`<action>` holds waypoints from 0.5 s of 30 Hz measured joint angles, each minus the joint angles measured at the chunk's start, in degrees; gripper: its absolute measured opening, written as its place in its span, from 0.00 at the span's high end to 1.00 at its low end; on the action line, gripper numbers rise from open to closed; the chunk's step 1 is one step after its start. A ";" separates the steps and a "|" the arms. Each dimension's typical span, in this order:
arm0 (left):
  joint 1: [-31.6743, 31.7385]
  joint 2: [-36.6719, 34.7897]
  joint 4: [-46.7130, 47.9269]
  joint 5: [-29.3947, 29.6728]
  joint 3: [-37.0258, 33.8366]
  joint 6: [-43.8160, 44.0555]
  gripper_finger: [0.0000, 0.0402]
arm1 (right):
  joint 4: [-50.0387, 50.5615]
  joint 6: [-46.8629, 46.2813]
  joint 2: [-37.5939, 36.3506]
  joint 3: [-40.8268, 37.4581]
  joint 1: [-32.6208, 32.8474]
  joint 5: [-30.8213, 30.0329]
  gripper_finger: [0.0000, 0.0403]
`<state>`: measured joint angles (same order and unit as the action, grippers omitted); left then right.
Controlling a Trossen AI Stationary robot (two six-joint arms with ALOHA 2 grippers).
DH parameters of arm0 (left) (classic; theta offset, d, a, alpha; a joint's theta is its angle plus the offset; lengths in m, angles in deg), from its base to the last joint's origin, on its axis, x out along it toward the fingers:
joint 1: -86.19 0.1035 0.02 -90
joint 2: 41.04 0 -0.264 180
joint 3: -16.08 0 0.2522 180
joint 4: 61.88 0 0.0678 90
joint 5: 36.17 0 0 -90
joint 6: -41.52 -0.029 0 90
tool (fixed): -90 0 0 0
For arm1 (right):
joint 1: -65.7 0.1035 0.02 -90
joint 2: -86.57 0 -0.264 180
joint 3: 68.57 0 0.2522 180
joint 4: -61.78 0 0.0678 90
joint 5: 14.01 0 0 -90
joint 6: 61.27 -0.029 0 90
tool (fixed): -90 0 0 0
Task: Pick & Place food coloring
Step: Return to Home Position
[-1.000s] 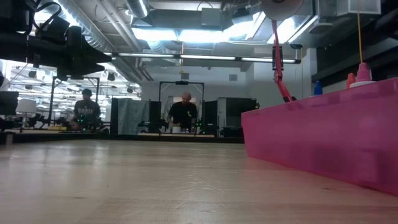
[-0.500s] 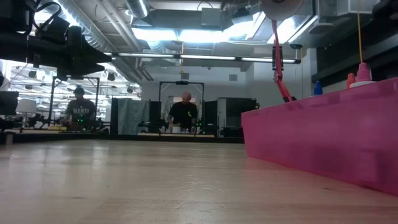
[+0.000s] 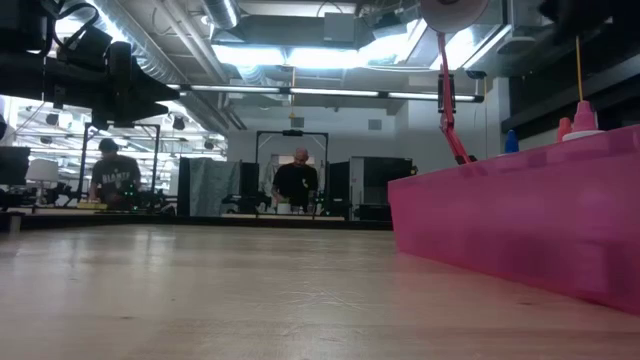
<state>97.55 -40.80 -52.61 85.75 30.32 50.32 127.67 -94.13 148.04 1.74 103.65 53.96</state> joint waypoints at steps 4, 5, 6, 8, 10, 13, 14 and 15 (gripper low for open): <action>-0.01 0.01 0.00 0.00 -0.01 0.00 0.34 | -10.14 7.45 -4.96 -3.92 -5.35 -3.23 0.44; -0.01 0.01 0.00 0.00 0.01 0.00 0.34 | -12.47 9.19 -6.21 -5.06 -6.75 -4.19 0.44; 0.01 0.01 0.00 -0.02 0.00 0.00 0.34 | -14.91 11.09 -7.39 -6.28 -8.26 -5.40 0.44; 0.00 -0.01 0.00 -0.02 0.00 0.00 0.34 | -19.39 14.06 -9.54 -8.78 -11.34 -7.62 0.44; -0.01 -0.01 0.00 -0.02 -0.01 0.00 0.34 | -22.45 16.48 -11.15 -11.29 -14.79 -8.94 0.44; 0.01 -0.01 0.00 0.00 -0.01 0.00 0.34 | -26.95 18.44 -12.56 -15.00 -20.34 -9.33 0.44; -0.01 -0.01 0.00 -0.02 -0.01 0.00 0.34 | -29.00 18.63 -12.90 -16.34 -21.94 -10.18 0.44; -0.01 0.00 0.00 -0.01 0.00 0.00 0.34 | -30.86 18.82 -13.40 -17.76 -23.43 -11.27 0.44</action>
<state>97.54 -40.80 -52.61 85.75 30.33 50.32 96.81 -75.31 134.65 -16.02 80.22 42.69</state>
